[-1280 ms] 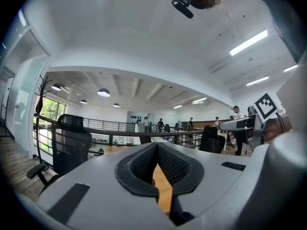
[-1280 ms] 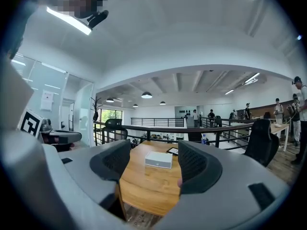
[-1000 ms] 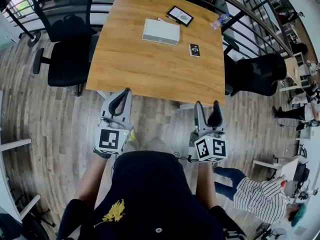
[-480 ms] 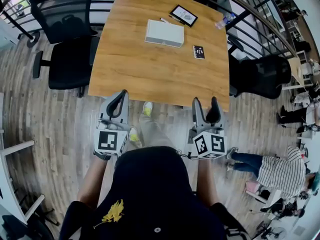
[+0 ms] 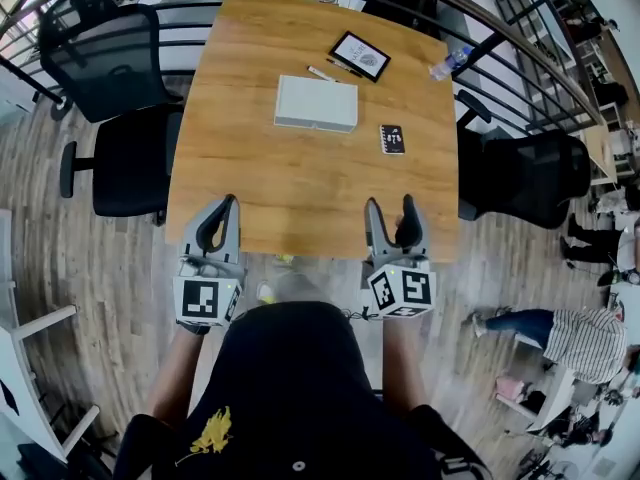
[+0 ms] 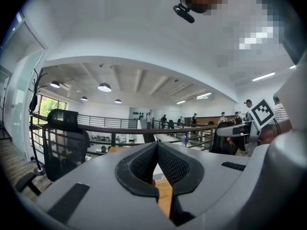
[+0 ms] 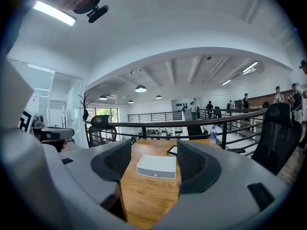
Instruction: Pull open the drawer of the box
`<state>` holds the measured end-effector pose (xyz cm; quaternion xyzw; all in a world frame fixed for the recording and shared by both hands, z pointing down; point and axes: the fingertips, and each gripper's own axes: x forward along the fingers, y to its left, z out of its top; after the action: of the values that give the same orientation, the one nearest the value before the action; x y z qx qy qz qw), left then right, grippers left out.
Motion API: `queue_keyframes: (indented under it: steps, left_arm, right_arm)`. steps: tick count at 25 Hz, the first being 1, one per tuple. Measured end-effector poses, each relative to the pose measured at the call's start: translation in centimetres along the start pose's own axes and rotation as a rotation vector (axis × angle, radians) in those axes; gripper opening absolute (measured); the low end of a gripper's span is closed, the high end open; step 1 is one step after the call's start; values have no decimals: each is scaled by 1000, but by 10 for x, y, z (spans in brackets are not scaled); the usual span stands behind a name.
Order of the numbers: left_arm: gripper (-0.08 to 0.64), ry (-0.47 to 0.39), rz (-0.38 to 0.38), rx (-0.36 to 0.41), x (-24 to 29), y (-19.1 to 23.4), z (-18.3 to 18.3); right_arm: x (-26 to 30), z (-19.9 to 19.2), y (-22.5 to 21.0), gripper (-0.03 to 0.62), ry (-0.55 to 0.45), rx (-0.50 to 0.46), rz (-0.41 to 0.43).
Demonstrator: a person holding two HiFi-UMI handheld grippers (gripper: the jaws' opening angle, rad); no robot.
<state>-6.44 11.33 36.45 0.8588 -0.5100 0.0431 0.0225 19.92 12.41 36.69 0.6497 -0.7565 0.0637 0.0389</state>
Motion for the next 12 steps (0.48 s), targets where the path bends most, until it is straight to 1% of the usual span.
queue_keyframes:
  steps: [3, 5, 9, 12]
  left_arm:
    - [15, 26, -13, 21, 47, -5, 5]
    - [15, 39, -12, 27, 70, -4, 8]
    - [16, 61, 6, 26, 107, 5, 8]
    - [16, 67, 12, 25, 124, 14, 4]
  right_arm:
    - [36, 2, -27, 268, 9, 13, -5]
    - [55, 2, -37, 268, 17, 8, -2]
    - [91, -8, -47, 268, 48, -11, 17]
    - [110, -17, -49, 267, 71, -14, 21]
